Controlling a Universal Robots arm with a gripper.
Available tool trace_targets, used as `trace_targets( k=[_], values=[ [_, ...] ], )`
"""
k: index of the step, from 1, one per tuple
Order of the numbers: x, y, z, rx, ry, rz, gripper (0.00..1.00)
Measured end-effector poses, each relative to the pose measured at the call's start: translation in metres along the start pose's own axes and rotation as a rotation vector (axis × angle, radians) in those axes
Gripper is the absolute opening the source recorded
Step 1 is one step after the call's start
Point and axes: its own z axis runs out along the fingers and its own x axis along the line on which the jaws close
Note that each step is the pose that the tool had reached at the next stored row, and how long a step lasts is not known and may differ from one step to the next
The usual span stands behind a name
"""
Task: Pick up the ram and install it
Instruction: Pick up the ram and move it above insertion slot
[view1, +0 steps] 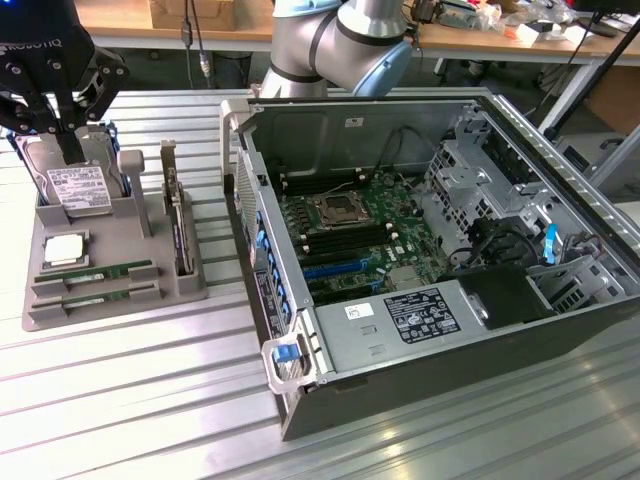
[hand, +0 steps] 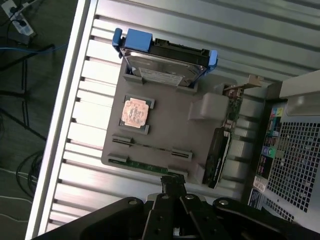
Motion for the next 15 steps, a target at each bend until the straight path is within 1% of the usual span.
trace_targets(
  k=[12, 13, 15],
  values=[
    [0.0, 0.0, 0.0, -0.0021, 0.0034, -0.084, 0.11],
    [0.0, 0.0, 0.0, -0.0028, 0.0048, -0.116, 0.11],
    [0.0, 0.0, 0.0, -0.0034, 0.0055, -0.136, 0.11]
  ],
)
